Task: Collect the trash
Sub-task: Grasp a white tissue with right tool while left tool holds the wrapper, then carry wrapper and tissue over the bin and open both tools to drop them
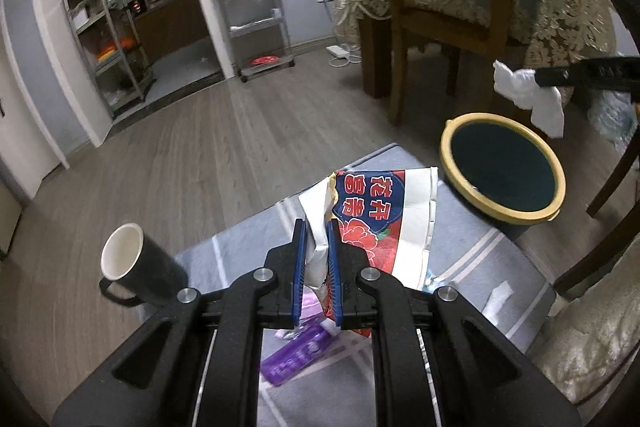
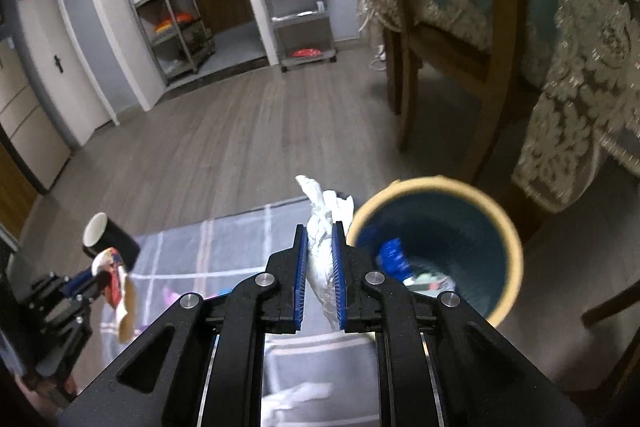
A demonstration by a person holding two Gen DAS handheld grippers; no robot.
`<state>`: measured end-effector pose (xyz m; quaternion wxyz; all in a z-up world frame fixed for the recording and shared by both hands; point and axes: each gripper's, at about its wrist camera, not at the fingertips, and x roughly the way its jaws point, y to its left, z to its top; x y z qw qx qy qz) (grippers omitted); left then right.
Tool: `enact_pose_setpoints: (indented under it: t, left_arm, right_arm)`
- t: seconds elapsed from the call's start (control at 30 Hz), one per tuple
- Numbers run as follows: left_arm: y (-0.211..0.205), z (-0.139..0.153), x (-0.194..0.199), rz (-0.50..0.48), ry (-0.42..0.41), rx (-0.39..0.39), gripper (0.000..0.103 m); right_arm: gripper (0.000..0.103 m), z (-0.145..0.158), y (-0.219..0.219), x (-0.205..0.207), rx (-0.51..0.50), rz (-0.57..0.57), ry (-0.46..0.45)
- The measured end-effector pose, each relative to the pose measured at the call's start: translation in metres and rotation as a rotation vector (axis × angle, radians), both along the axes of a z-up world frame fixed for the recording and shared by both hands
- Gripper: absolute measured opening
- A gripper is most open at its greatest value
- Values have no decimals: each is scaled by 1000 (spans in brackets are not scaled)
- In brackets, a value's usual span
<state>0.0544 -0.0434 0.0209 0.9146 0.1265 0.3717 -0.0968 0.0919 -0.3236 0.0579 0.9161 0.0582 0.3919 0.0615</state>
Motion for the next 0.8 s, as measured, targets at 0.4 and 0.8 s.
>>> enact_pose_setpoints:
  t: [0.4,0.8]
  left_arm:
    - [-78,-4,35,-65,45,14,10]
    - [-158,-39,62,-145,138,25,10]
  right_arm:
    - [13,-39,-52,31,36,-44,109]
    - [13,-76,-72,65,-4,-42,212]
